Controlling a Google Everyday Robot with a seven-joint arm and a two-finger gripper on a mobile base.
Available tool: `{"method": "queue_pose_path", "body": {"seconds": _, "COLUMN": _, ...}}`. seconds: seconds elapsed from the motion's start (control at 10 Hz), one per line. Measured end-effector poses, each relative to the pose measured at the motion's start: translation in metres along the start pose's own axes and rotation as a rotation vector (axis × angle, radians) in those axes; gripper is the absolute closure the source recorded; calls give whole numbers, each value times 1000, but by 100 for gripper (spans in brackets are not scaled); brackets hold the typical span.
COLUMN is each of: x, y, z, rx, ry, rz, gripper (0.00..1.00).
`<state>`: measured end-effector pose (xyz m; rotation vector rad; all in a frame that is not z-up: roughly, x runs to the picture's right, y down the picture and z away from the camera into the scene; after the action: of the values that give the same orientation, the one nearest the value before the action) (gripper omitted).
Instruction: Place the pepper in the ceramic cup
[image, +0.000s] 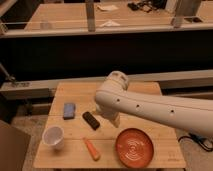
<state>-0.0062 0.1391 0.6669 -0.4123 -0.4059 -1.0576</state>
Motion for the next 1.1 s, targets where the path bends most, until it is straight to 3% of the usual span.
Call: {"method": "queue_pose_path", "body": {"seconds": 1.1, "x": -28, "y": -20, "z": 29, "rx": -8, "ry": -60, "rz": -111, "gripper": 20}}
